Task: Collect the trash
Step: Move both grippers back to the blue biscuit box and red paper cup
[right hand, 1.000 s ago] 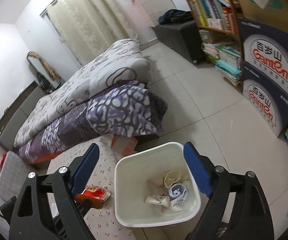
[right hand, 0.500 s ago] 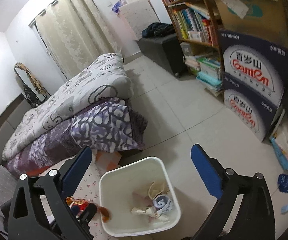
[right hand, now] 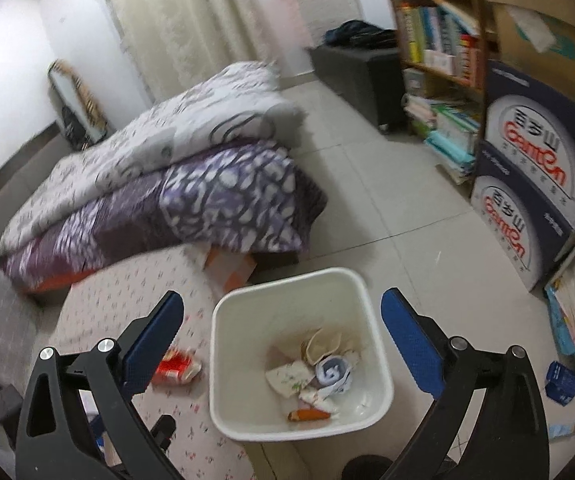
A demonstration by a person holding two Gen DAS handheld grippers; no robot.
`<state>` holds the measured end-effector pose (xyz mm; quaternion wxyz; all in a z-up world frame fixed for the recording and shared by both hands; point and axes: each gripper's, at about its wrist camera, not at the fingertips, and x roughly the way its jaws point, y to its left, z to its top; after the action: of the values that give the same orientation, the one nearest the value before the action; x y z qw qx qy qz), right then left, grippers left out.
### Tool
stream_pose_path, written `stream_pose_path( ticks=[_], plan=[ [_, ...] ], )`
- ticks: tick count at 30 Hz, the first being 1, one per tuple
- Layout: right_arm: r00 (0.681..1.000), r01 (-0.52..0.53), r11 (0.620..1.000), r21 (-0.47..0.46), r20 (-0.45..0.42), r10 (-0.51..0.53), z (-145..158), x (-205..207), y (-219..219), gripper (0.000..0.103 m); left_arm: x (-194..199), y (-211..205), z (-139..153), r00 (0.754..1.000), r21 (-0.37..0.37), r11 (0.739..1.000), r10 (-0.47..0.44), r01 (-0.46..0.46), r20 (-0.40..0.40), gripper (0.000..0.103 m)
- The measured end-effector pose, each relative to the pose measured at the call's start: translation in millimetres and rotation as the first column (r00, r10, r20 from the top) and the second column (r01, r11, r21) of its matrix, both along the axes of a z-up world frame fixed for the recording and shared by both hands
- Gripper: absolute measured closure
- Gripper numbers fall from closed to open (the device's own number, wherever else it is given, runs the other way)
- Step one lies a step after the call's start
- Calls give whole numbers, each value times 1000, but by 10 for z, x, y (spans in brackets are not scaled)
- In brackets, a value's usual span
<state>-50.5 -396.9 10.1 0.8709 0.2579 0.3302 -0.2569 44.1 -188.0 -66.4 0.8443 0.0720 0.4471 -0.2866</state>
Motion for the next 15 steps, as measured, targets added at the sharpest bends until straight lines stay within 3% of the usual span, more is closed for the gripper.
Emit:
stream_pose_path(
  ticks=[9,15],
  plan=[
    [982,-167,986,2,-94,167,-182,411,520,7,277,688,-280,995,143,985,96,-91,-30,10],
    [955,-262,965,-11,-147,257,-287,639,787,7,512,1078,-428,984,207,970,150,-128,-93,10]
  ],
)
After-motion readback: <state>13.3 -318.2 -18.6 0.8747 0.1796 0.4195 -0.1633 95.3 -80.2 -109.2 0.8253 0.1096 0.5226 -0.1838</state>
